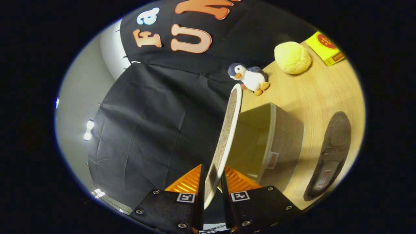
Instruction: Open the storage box then place both shoes into the box .Put the left shoe in first, then the right shoe, with the right side of both shoes facing outward in a uniform manner.
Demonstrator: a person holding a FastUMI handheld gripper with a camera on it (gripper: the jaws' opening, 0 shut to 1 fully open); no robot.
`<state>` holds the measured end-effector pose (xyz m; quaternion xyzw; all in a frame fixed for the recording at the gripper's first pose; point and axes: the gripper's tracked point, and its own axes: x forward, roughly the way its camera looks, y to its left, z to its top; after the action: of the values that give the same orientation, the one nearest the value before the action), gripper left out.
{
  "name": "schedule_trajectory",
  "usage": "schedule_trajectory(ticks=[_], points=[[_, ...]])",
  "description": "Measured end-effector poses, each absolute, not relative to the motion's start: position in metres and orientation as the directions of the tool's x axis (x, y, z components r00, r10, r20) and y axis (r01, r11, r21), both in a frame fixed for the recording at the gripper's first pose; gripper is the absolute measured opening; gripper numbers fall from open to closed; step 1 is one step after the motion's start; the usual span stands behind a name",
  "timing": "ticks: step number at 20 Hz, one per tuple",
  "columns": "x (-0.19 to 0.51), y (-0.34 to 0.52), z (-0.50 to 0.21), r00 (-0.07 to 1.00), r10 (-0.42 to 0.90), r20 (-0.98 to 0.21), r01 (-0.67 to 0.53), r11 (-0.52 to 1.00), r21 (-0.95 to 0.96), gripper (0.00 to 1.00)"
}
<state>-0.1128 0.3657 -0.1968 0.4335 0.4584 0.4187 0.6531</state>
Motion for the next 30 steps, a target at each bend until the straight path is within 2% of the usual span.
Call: schedule_trajectory(ticks=[2,4,9,15,19,21,22,23,24,25,26,30], points=[[-0.106,0.379,-0.180,0.244,0.945,-0.220,-0.188,0.268,0.945,0.19],[-0.102,0.395,-0.165,0.236,0.950,-0.204,-0.222,0.258,0.940,0.17],[-0.093,0.444,-0.132,0.229,0.957,-0.180,-0.298,0.245,0.923,0.18],[-0.093,0.506,-0.114,0.205,0.959,-0.195,-0.309,0.252,0.917,0.19],[-0.106,0.546,-0.118,0.154,0.962,-0.227,-0.323,0.266,0.908,0.25],[-0.108,0.558,-0.124,0.155,0.954,-0.255,-0.348,0.294,0.890,0.36],[-0.111,0.562,-0.131,0.151,0.951,-0.269,-0.355,0.306,0.883,0.52],[-0.114,0.561,-0.142,0.147,0.942,-0.301,-0.368,0.335,0.868,0.62],[-0.115,0.559,-0.151,0.149,0.929,-0.340,-0.382,0.371,0.847,0.77],[-0.115,0.556,-0.161,0.153,0.916,-0.370,-0.392,0.400,0.829,0.84],[-0.117,0.551,-0.171,0.154,0.910,-0.386,-0.397,0.414,0.819,0.89],[-0.113,0.512,-0.187,0.202,0.882,-0.426,-0.398,0.471,0.787,0.94]])
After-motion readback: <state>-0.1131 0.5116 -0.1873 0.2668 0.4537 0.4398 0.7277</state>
